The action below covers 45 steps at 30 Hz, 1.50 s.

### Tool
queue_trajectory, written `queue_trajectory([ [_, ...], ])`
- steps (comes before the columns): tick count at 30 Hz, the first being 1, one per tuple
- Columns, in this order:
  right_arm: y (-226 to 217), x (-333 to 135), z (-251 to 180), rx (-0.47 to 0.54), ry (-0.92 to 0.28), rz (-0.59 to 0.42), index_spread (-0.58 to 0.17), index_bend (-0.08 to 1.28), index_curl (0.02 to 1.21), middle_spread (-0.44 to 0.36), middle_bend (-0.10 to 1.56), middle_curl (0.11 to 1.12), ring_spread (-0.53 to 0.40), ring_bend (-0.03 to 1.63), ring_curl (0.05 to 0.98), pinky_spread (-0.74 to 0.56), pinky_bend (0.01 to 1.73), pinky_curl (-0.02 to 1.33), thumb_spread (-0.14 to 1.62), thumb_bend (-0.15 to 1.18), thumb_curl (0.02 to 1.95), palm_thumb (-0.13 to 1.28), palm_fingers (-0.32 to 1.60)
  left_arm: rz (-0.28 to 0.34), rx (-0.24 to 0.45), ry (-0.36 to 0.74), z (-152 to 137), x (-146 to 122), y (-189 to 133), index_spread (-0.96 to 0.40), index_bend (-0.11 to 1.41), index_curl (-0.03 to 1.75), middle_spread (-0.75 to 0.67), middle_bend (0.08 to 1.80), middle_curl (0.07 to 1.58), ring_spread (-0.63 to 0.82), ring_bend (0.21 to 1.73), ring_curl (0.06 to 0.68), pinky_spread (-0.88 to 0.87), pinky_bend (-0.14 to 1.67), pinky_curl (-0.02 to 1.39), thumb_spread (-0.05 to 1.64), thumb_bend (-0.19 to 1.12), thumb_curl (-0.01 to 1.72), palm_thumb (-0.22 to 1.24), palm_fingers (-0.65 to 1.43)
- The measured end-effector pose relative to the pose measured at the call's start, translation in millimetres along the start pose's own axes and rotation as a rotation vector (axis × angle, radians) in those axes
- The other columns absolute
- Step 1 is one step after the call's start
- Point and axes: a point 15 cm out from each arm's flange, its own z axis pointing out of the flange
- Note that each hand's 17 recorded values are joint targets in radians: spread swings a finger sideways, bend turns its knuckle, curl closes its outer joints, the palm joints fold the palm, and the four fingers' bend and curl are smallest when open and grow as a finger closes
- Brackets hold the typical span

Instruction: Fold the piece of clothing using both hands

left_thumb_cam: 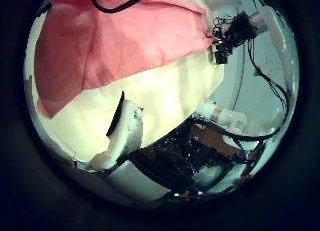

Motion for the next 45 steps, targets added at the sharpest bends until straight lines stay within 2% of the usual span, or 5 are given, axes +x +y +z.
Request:
queue_trajectory([
  [10,50.3,24.6,-52.7,0.079,-0.007,0.068,-0.263,1.05,0.89,-0.138,1.3,0.82,-0.232,1.34,0.742,-0.28,1.19,0.85,1.0,0.11,0.75,1.23,1.06,-0.049,-0.019,0.012,28.5,-29.4,50.2,0.21,0.16,0.28,0.35,0.2,0.29,0.55,0.46,0.217,0.51,0.31,0.32,1.32,-0.01,0.28,0.5,-0.01],
  [16,28.8,17.6,-113.9,0.184,0.024,0.04,-0.252,1.04,0.9,-0.135,1.3,0.83,-0.23,1.34,0.753,-0.27,1.17,0.89,1.0,0.1,0.8,1.22,1.05,-0.077,-0.008,0.02,29.7,-41.4,61.9,0.21,0.16,0.28,0.36,0.2,0.3,0.54,0.46,0.217,0.51,0.3,0.31,1.32,-0.01,0.28,0.5,0.0],
  [24,-12.2,-45.9,-169.9,0.291,0.049,-0.103,-0.245,1.03,0.92,-0.135,1.3,0.84,-0.232,1.33,0.766,-0.27,1.15,0.93,1.02,0.07,0.85,1.2,1.05,-0.089,-0.005,0.042,35.9,-47.1,67.4,0.21,0.16,0.28,0.35,0.19,0.31,0.54,0.46,0.219,0.5,0.3,0.32,1.32,-0.01,0.28,0.5,0.01],
  [37,-52.3,-176.7,-209.6,0.351,0.124,-0.375,-0.246,1.01,0.95,-0.136,1.28,0.85,-0.234,1.32,0.781,-0.3,1.11,0.97,1.05,0.04,0.91,1.18,1.05,-0.107,-0.027,0.064,64.7,-54.8,74.7,0.21,0.16,0.29,0.3,0.2,0.31,0.52,0.47,0.221,0.49,0.3,0.32,1.31,-0.01,0.29,0.5,0.04],
  [45,-72.4,-258.0,-225.3,0.37,0.162,-0.544,-0.248,1.0,0.96,-0.137,1.27,0.86,-0.235,1.31,0.788,-0.31,1.1,0.99,1.07,0.03,0.93,1.19,1.06,-0.132,-0.003,0.083,60.3,-69.0,83.8,0.21,0.17,0.3,0.33,0.19,0.31,0.51,0.48,0.222,0.49,0.3,0.32,1.31,-0.01,0.29,0.5,0.04],
])
